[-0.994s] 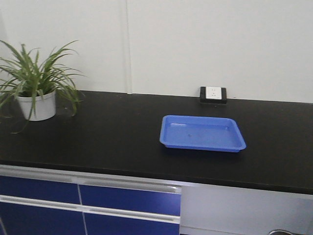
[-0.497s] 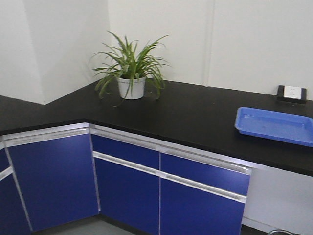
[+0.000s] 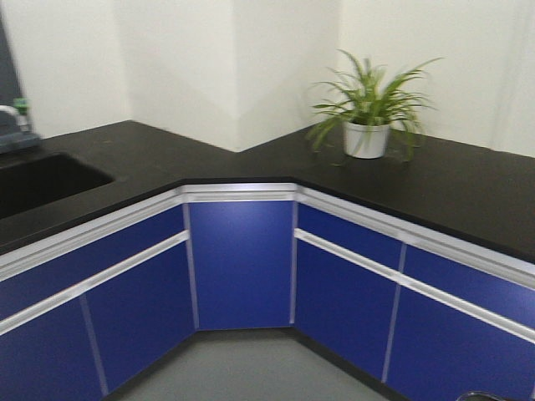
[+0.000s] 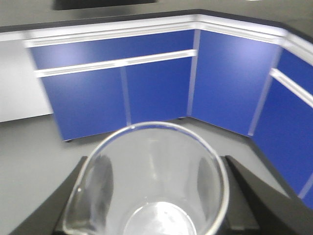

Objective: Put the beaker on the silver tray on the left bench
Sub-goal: 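Drive the base to the bench with the silver tray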

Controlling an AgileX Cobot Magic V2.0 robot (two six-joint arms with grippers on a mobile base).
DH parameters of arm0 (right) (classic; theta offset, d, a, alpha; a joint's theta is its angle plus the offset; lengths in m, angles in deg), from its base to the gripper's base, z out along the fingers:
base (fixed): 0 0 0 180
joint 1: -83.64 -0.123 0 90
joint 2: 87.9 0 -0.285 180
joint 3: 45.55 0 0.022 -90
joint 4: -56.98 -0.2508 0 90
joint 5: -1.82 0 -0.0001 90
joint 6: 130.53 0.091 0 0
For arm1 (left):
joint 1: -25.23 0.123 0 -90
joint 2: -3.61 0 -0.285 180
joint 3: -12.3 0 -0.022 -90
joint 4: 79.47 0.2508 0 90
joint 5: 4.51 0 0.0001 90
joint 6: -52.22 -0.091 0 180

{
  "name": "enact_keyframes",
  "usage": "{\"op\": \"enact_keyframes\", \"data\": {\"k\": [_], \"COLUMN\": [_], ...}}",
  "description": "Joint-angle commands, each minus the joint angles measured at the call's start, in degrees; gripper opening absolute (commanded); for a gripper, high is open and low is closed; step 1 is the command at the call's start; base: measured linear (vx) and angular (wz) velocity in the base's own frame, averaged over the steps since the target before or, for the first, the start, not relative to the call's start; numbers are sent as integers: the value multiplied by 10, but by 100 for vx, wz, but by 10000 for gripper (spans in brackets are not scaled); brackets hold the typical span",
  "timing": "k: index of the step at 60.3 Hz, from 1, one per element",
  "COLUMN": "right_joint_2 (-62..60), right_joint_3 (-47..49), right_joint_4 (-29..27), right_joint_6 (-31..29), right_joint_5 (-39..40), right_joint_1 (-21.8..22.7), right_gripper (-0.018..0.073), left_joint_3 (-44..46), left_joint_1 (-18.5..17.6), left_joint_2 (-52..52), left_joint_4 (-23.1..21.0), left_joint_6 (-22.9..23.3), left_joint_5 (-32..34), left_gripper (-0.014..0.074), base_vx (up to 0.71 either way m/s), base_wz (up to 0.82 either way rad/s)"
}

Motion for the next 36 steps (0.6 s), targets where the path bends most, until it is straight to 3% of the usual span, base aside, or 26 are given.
{"op": "enact_keyframes", "data": {"k": [1,36], "right_joint_2": [-2,-2], "right_joint_3": [18,18], "right_joint_4": [8,8], "right_joint_6": [-3,-3], "right_joint_5": [44,44], "right_joint_1": [0,0], "right_gripper": [-11,-11], "left_joint_3": [-11,-11], "left_joint_1": [-4,-4], "left_joint_2": [-4,-4], "left_joint_4": [-1,-1], "left_joint_6": [1,1], "left_joint_5": [43,43], "left_gripper": [1,1], "base_vx": [-26,-21], "base_wz": [57,51]}}
